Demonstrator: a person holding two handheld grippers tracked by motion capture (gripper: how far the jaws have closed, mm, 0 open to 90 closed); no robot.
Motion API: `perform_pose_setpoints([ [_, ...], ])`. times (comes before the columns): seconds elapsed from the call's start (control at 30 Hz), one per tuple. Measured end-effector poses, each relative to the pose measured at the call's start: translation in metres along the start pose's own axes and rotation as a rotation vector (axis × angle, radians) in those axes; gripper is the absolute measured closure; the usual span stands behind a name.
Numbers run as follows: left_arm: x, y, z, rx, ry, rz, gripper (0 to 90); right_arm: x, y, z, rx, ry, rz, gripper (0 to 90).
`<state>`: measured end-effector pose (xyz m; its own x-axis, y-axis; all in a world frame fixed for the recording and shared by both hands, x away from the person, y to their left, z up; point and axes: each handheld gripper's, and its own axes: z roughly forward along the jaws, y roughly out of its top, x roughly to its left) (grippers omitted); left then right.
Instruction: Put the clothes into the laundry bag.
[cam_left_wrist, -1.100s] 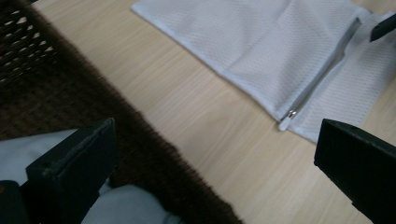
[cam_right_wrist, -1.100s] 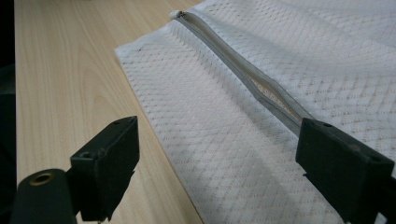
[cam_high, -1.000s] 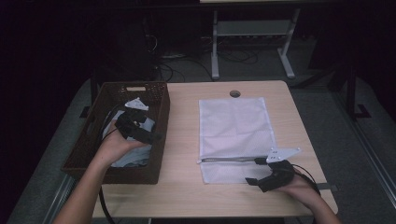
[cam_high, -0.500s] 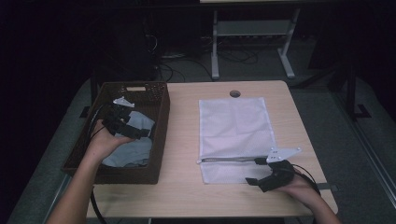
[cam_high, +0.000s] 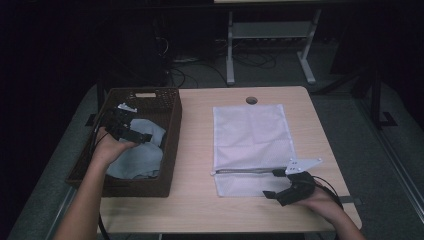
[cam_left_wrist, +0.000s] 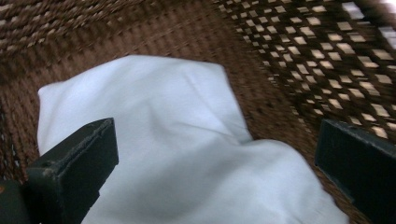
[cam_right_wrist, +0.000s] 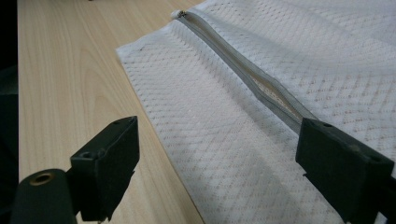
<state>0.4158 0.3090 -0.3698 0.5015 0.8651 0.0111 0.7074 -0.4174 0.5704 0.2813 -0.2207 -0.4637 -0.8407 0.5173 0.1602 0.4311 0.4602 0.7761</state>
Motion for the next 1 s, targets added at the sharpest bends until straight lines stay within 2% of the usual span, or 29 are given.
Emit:
perform_pose_setpoints([
  [0.27,0.014,-0.001,0.025,0.032,0.047,-0.062,0.0,0.0,-0.001,0.0,0.001,0.001,0.003,13.1],
  [0.37,0.019,-0.004,0.032,0.06,0.065,-0.094,0.0,-0.001,-0.001,0.0,0.001,0.0,0.003,13.1],
  [0.53,0.023,-0.009,0.04,0.096,0.068,-0.114,0.0,-0.002,-0.001,0.0,0.001,0.003,0.007,13.1],
  [0.6,0.024,-0.012,0.044,0.096,0.064,-0.125,0.0,-0.002,-0.001,0.0,0.003,0.003,0.004,13.1],
  [0.7,0.024,-0.018,0.052,0.115,0.03,-0.158,0.0,-0.001,-0.001,0.0,0.003,0.005,0.003,13.1],
  [0.77,0.023,-0.02,0.057,0.148,0.029,-0.146,0.0,-0.001,-0.001,0.0,0.003,0.004,0.004,13.2],
  [0.9,0.024,-0.022,0.06,0.164,0.037,-0.152,0.0,-0.001,-0.001,0.0,0.005,0.005,0.004,13.2],
  [1.0,0.023,-0.024,0.064,0.178,0.048,-0.132,0.0,-0.001,-0.001,0.0,0.007,0.005,0.002,13.1],
])
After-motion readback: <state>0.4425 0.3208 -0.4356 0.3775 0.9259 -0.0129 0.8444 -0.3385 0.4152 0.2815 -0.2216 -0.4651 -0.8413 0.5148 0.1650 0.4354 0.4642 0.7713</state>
